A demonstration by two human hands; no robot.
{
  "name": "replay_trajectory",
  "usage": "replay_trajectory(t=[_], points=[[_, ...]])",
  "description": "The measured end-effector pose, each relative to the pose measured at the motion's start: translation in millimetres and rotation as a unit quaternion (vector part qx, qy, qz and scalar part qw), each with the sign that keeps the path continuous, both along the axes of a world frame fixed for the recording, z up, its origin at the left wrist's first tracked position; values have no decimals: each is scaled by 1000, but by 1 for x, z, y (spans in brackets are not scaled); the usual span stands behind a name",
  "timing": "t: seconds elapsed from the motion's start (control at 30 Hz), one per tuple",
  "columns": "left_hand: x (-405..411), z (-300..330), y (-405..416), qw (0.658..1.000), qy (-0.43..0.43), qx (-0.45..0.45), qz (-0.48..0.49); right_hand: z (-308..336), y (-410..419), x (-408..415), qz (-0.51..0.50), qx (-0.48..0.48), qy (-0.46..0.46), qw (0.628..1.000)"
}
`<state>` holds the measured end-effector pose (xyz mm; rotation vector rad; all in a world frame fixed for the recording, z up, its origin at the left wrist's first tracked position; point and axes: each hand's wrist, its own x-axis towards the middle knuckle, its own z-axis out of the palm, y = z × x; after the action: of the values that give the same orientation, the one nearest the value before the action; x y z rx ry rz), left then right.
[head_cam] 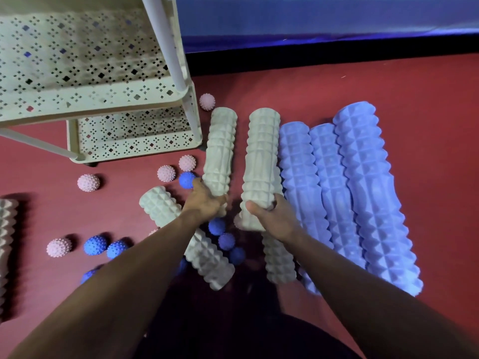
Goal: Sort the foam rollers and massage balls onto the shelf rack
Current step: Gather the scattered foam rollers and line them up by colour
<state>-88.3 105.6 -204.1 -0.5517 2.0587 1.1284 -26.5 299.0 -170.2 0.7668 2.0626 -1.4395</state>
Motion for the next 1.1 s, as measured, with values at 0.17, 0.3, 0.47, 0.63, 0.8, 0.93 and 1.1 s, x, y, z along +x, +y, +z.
replay_trajectory(t=[0.17, 0.3, 0.47, 0.63, 0.8, 0.93, 1.1], points=[[9, 26, 23, 993, -3, 94, 75, 21, 32, 36, -9, 36, 2, 999], [38, 37, 35, 972, -31, 169, 161, 33, 51, 60, 14, 123, 17, 992], [68, 52, 40, 965, -31, 189, 179, 36, 55, 76, 65, 256, -35, 964], [89, 66, 38, 970, -18, 204, 135, 51, 44, 78, 18, 275, 41, 960], [88, 70, 47, 970, 27, 215, 108, 74, 15, 34, 5, 53, 110, 993], [80, 70, 51, 962, 29, 260, 82, 60, 4, -8, 14, -91, 38, 995], [82, 59, 42, 976, 25, 199, -88, 50, 10, -31, 34, -6, 32, 999]])
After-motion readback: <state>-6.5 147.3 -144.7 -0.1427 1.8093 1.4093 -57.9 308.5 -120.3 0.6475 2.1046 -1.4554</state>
